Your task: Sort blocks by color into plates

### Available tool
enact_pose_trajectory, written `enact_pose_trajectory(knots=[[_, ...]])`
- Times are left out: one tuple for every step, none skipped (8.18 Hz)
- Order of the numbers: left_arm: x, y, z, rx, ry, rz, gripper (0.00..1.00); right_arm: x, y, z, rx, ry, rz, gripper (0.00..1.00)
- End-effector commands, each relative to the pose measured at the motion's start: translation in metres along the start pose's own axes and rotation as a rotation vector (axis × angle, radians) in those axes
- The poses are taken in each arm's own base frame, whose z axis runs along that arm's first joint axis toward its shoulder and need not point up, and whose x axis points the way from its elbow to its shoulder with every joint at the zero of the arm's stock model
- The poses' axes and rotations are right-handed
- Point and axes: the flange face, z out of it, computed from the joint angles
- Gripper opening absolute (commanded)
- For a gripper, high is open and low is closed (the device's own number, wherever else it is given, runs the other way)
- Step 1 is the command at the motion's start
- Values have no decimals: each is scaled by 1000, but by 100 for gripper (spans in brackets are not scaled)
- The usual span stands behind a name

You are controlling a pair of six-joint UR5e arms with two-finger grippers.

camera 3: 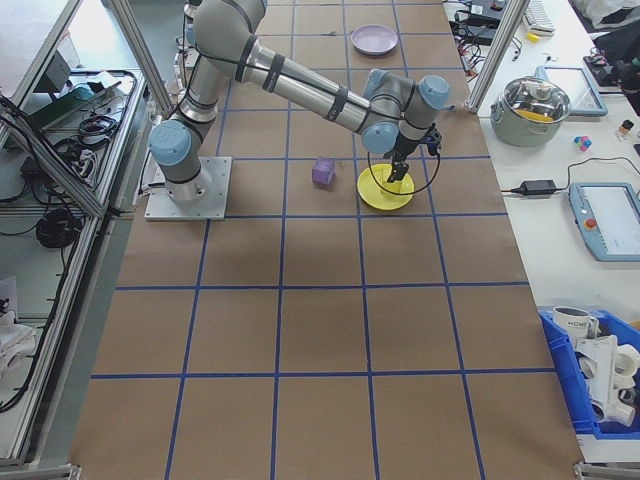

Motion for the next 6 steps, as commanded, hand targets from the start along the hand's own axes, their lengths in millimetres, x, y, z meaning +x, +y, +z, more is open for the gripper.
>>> enact_pose_trajectory(knots=[[-1, 3, -3, 6, -1, 14, 100, -19, 39, -10, -140, -14, 214, 100], [0, 6, -11, 20, -1, 15, 100, -22, 50, 2, -202, -18, 279, 100], [-5, 14, -26, 39, 7, 14, 100, -30, 59, 24, -254, -55, 358, 100], [-7, 23, -33, 50, -3, 17, 100, -35, 73, 50, -312, -74, 364, 100], [-10, 21, -30, 47, -7, 46, 100, -37, 84, 74, -339, -73, 362, 100], [-10, 20, -29, 46, -14, 71, 100, -37, 91, 88, -353, -62, 355, 100]])
